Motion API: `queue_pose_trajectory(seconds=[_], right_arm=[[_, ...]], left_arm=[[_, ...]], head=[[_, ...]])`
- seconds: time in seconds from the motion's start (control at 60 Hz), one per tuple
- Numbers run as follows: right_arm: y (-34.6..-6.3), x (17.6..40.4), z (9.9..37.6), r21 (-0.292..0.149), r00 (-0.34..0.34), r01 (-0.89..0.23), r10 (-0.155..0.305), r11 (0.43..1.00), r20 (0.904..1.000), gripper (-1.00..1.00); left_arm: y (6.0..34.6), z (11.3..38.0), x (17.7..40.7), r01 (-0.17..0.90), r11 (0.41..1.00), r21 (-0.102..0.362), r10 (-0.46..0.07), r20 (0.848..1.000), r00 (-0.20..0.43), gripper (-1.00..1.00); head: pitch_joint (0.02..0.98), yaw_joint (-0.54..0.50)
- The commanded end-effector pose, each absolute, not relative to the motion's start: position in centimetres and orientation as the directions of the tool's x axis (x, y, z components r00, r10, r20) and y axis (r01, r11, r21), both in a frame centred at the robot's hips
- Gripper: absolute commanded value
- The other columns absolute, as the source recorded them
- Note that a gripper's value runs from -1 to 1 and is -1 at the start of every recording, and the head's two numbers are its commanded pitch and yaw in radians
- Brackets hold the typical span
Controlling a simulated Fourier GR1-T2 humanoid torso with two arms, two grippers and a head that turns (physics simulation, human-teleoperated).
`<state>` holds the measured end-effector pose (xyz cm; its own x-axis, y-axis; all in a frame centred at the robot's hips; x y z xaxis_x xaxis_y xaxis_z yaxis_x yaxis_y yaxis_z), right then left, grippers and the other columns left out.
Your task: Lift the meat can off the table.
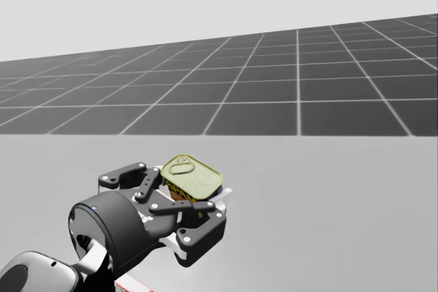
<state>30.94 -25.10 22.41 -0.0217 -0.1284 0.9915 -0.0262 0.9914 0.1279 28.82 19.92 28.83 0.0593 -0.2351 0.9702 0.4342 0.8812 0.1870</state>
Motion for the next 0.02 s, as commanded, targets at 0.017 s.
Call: queue_pose_trajectory(seconds=[0.017], right_arm=[[-25.07, 30.96, 22.33, 0.112, -0.026, -0.024, -0.113, 0.993, 0.9933, -1.00]], left_arm=[[17.57, 34.37, 28.16, 0.509, 0.832, 0.222, -0.199, 0.975, -0.100, 1.00]], head=[[0.428, 0.24]])
